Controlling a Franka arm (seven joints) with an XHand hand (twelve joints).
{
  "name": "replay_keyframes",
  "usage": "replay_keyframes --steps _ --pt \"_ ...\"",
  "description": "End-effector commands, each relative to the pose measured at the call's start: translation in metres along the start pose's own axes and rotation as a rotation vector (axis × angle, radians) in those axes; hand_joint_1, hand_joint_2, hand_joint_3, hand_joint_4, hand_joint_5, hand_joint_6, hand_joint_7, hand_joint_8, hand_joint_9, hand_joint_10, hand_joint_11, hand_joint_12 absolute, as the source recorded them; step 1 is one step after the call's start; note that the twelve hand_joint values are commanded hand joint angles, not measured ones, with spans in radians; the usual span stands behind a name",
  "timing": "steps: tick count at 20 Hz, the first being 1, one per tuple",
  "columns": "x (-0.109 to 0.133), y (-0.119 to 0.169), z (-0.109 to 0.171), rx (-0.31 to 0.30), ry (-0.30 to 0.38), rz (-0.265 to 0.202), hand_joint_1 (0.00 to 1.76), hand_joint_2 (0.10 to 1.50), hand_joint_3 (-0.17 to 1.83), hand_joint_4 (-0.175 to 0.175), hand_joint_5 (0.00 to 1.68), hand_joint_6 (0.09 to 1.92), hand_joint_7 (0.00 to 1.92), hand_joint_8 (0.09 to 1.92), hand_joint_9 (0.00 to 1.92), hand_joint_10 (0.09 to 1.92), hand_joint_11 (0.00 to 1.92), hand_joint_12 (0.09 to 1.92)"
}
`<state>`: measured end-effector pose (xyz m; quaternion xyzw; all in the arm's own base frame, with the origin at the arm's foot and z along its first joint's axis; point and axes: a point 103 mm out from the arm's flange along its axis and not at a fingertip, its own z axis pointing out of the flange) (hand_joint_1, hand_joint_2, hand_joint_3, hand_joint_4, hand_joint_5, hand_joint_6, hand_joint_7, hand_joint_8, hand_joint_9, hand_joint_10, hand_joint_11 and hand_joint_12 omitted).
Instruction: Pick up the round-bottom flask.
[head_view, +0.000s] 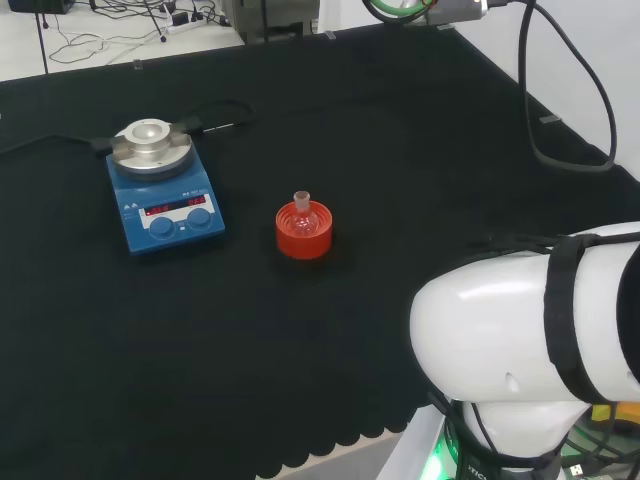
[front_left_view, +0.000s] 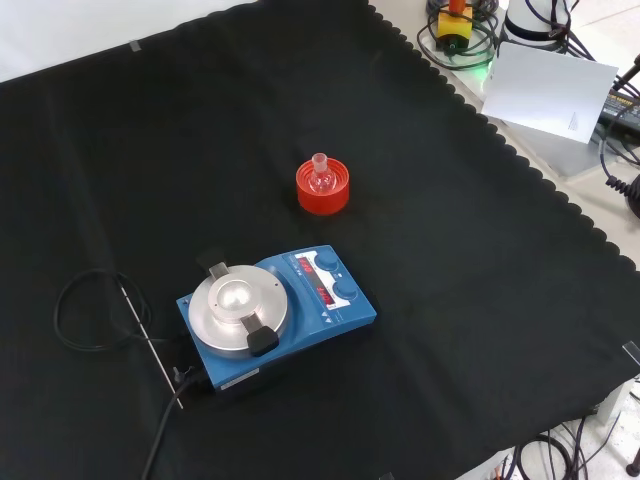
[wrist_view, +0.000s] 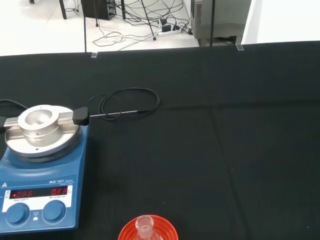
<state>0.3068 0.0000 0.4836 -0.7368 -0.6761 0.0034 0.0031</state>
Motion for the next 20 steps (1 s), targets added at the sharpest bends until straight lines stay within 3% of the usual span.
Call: replay_keyframes --steps 1,3,6,12,20 --pt "0.002 0.000 0.000 -0.008 -0.015 -0.002 0.34 1.08 0.66 -0.034 0.24 0.50 0.29 0.84 0.39 0.93 0.21 1.37" --pt "0.003 0.000 0.001 -0.008 -0.018 -0.001 0.13 1.23 0.44 -0.032 0.25 0.46 0.09 0.67 0.20 0.76 0.05 1.38" --pt "0.001 0.001 0.001 -0.001 -0.014 0.012 0.07 1.30 0.31 -0.031 0.27 0.42 0.04 0.61 0.16 0.70 0.01 1.38" --pt "-0.016 0.014 0.013 0.023 -0.012 0.048 0.07 1.32 0.28 -0.031 0.28 0.41 0.04 0.61 0.16 0.70 0.00 1.38" --pt "-0.034 0.034 0.053 0.066 0.030 0.096 0.08 1.32 0.27 -0.032 0.28 0.40 0.05 0.61 0.17 0.70 0.00 1.38"
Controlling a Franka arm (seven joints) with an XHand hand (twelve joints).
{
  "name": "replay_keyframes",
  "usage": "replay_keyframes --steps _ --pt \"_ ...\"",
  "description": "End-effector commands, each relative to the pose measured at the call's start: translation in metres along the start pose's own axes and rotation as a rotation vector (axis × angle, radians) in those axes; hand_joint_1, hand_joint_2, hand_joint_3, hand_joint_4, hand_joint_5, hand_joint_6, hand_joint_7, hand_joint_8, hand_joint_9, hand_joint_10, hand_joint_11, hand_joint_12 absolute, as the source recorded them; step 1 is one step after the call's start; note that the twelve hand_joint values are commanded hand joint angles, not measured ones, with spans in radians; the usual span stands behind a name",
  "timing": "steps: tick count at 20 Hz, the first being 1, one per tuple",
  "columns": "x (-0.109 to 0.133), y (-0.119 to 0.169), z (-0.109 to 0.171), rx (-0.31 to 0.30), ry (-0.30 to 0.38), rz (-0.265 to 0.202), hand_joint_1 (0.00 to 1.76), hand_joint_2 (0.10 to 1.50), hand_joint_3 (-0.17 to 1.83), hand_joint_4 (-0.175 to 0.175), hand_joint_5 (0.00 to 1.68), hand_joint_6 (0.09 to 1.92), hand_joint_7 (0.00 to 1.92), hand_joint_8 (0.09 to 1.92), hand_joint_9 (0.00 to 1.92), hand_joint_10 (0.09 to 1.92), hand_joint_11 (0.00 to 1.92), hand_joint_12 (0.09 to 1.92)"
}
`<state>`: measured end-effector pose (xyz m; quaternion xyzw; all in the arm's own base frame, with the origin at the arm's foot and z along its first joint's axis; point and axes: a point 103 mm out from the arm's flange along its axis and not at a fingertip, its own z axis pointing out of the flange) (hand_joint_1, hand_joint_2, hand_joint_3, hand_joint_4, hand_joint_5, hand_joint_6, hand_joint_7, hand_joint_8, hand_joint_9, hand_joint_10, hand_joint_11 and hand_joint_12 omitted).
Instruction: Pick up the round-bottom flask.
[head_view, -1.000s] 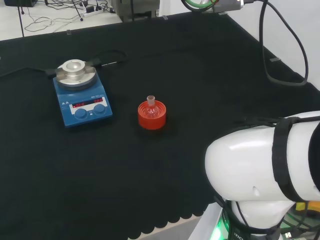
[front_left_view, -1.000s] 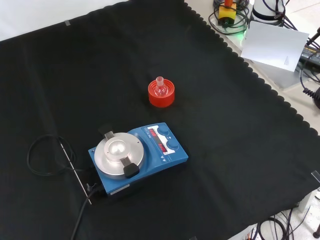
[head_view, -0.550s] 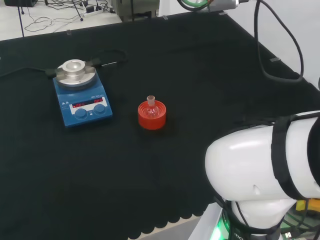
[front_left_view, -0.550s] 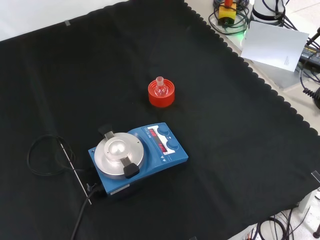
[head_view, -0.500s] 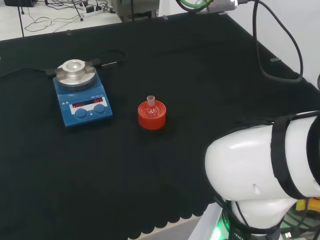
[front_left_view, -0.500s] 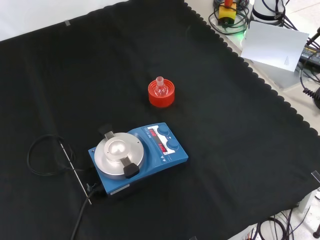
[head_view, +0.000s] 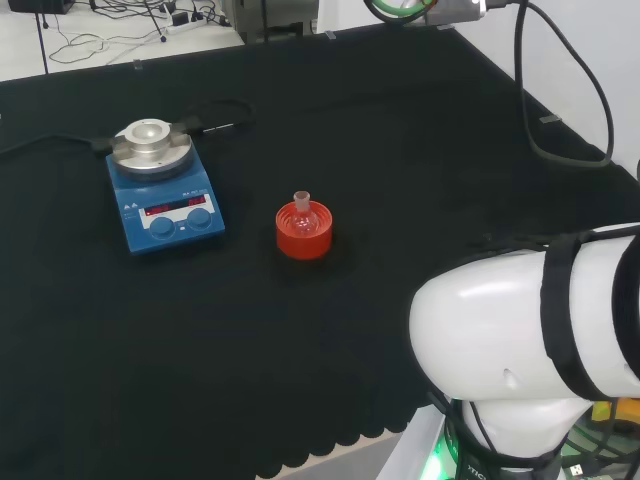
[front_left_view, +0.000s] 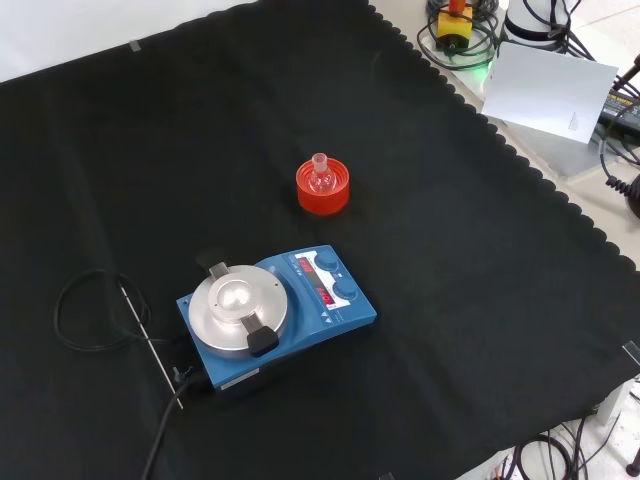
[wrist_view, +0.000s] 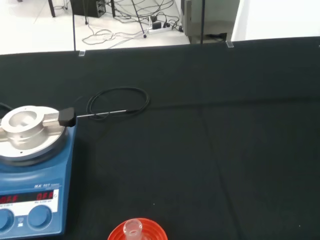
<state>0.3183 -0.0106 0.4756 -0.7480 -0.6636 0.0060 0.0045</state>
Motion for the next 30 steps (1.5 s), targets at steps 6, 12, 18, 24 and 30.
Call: replay_keyframes --steps 6,12,18,24,30 --pt "-0.033 0.033 0.076 0.080 0.045 0.068 0.09 1.32 0.26 -0.033 0.29 0.40 0.06 0.61 0.18 0.70 0.00 1.39" --pt "-0.035 0.052 0.113 0.085 0.096 0.052 0.27 1.25 0.22 -0.041 0.33 0.40 0.08 0.62 0.21 0.70 0.02 1.39" --pt "-0.016 0.073 0.163 0.082 0.104 0.020 0.65 1.01 0.25 -0.056 0.45 0.34 0.18 0.64 0.35 0.70 0.12 1.39" --pt "-0.002 0.084 0.202 0.135 0.131 0.005 0.83 0.72 0.58 -0.063 0.50 0.33 0.24 0.67 0.43 0.69 0.20 1.37" --pt "0.010 0.090 0.237 0.173 0.155 -0.020 0.86 0.66 0.65 -0.066 0.56 0.40 0.25 0.68 0.45 0.69 0.21 1.38"
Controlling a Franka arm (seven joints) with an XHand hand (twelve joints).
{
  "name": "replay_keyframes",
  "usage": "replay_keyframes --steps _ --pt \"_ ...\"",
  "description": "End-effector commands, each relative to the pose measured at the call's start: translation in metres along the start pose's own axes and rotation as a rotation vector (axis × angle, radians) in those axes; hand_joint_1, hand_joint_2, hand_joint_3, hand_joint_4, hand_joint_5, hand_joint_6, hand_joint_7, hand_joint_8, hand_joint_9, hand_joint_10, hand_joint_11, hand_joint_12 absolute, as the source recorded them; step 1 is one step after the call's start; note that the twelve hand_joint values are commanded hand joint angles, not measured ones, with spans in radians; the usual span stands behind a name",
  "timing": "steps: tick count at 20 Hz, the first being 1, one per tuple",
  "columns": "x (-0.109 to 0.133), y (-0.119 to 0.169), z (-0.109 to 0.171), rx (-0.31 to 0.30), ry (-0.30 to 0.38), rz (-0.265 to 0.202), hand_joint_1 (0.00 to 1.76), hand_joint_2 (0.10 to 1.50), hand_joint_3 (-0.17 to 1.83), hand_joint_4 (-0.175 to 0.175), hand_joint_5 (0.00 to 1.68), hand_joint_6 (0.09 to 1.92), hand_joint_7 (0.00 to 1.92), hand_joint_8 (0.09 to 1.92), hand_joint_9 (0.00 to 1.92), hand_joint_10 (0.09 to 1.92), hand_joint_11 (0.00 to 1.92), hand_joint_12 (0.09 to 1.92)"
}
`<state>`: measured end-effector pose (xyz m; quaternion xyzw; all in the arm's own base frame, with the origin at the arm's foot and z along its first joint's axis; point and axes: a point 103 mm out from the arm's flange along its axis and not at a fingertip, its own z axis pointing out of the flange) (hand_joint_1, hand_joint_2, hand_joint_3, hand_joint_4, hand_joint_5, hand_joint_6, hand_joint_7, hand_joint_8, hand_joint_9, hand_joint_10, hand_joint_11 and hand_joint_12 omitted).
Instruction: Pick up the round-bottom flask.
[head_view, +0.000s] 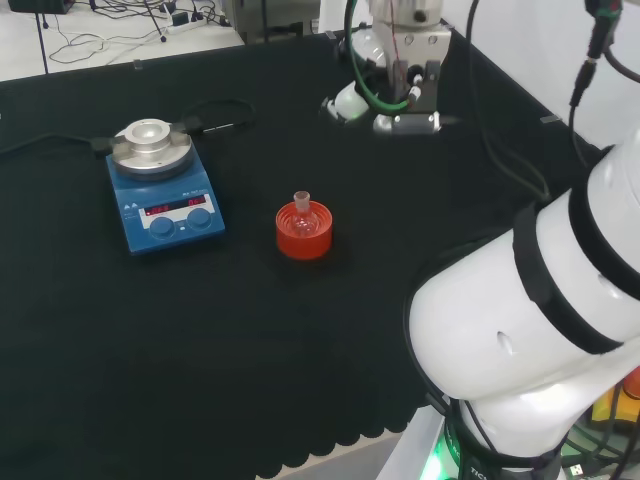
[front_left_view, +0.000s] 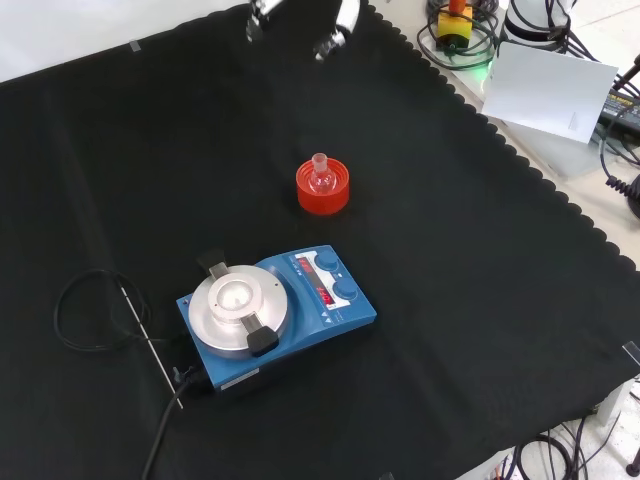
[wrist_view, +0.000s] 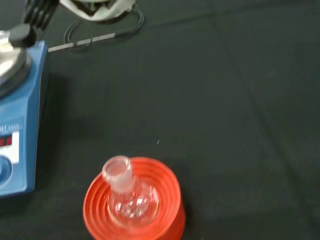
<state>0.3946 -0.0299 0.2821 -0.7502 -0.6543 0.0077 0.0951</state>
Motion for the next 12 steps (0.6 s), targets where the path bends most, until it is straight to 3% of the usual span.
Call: replay_keyframes --steps 1,12 --pt "0.016 0.016 0.049 0.042 0.033 -0.040 0.86 0.65 0.66 -0.067 0.56 0.43 0.25 0.69 0.45 0.69 0.21 1.38" --pt "0.021 0.020 0.100 0.110 0.034 -0.049 0.87 0.60 0.68 -0.044 0.60 0.61 0.14 0.68 0.33 0.71 0.04 1.44"
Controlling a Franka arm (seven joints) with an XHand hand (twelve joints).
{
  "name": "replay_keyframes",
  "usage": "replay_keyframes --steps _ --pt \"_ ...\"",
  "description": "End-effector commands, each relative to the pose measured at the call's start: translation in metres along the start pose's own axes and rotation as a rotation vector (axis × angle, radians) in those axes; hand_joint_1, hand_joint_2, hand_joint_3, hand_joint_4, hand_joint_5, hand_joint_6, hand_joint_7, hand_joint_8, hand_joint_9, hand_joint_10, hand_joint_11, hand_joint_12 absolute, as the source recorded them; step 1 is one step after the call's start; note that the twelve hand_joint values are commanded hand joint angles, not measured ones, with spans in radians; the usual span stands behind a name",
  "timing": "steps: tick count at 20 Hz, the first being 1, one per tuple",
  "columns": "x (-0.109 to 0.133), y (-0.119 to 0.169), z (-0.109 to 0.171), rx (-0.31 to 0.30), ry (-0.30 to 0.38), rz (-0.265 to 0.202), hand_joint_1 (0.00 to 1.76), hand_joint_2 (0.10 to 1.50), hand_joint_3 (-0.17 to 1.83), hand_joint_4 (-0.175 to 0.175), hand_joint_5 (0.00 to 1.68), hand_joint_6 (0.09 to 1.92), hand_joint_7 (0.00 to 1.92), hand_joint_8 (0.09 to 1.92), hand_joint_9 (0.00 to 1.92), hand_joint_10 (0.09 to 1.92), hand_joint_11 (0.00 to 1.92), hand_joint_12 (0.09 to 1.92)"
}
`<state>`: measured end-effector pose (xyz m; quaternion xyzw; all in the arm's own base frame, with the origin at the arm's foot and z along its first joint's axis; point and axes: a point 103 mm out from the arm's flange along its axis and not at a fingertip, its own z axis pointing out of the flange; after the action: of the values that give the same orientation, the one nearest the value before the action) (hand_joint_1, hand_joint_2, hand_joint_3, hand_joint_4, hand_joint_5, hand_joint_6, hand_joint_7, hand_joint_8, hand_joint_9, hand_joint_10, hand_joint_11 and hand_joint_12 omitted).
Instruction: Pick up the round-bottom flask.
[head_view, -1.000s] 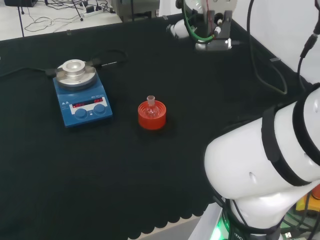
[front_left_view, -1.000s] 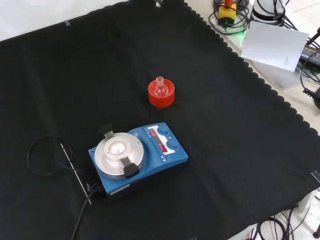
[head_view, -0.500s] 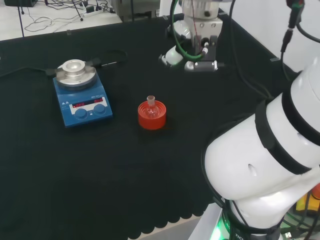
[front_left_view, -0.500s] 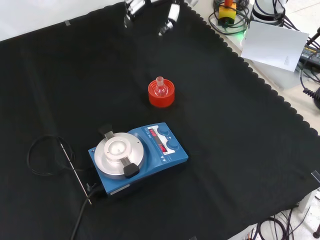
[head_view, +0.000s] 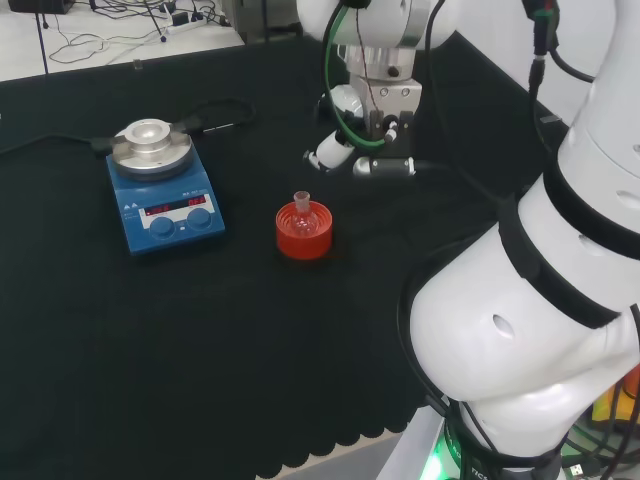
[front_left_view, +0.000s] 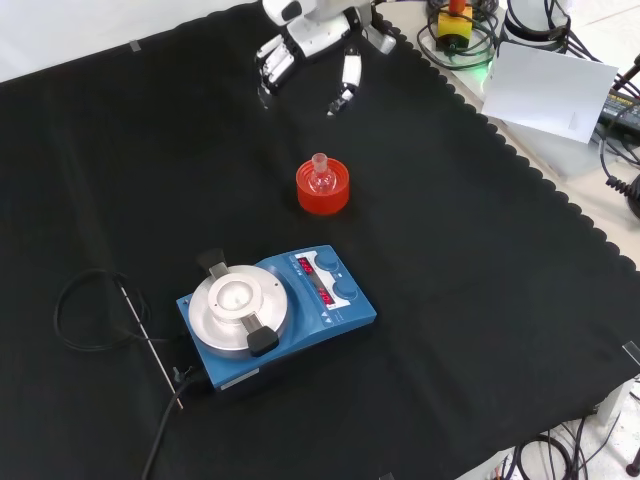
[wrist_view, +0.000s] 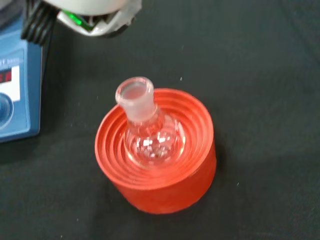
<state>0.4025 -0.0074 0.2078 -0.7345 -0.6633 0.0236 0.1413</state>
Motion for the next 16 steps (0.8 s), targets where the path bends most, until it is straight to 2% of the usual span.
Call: replay_keyframes --steps 1,9,16 --pt "0.005 0.008 0.029 0.024 -0.001 -0.016 0.87 0.60 0.67 -0.043 0.62 0.63 0.13 0.68 0.32 0.71 0.03 1.44" --pt "0.006 0.016 0.059 0.037 0.009 -0.028 0.88 0.59 0.66 -0.034 0.68 0.68 0.07 0.67 0.28 0.72 0.00 1.45" --pt "0.006 0.019 0.076 0.020 0.002 -0.037 0.89 0.58 0.66 -0.036 0.62 0.71 0.06 0.67 0.27 0.73 0.00 1.43"
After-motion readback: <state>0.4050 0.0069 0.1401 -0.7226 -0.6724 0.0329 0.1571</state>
